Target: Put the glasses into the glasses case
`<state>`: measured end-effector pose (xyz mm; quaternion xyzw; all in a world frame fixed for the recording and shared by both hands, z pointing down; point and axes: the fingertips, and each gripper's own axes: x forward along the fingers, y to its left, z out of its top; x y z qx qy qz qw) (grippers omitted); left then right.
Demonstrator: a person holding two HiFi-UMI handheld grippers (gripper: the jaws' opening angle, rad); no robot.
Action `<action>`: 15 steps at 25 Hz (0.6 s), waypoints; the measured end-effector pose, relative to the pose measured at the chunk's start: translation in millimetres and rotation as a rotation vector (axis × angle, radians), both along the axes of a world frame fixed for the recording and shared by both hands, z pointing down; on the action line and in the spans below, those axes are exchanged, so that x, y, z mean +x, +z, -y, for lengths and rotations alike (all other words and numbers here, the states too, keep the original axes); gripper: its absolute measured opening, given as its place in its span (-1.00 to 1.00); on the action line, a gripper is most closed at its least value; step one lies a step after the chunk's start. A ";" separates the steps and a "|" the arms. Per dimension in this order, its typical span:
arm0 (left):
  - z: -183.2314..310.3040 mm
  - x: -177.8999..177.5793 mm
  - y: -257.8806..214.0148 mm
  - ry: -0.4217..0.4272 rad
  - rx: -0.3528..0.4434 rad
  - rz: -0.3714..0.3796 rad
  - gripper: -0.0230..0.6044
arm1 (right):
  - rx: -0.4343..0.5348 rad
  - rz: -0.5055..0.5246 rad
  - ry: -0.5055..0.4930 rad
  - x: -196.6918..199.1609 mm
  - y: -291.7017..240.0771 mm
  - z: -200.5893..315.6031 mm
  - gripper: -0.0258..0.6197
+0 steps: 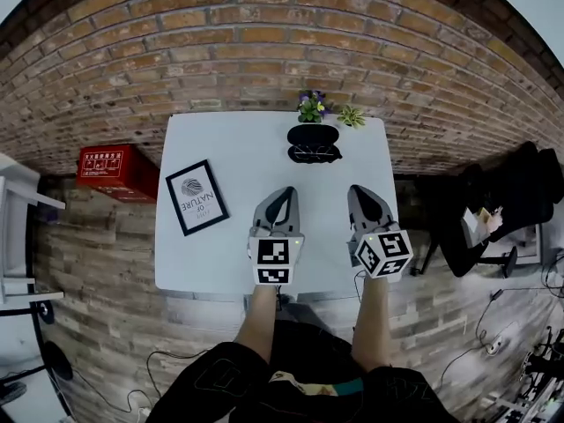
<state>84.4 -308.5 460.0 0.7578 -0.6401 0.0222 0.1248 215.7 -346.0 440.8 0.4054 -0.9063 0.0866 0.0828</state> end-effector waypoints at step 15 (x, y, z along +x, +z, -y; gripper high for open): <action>-34.4 25.1 -80.4 -0.064 0.164 0.144 -0.90 | 0.125 0.081 -0.022 41.1 -50.5 -39.4 -0.91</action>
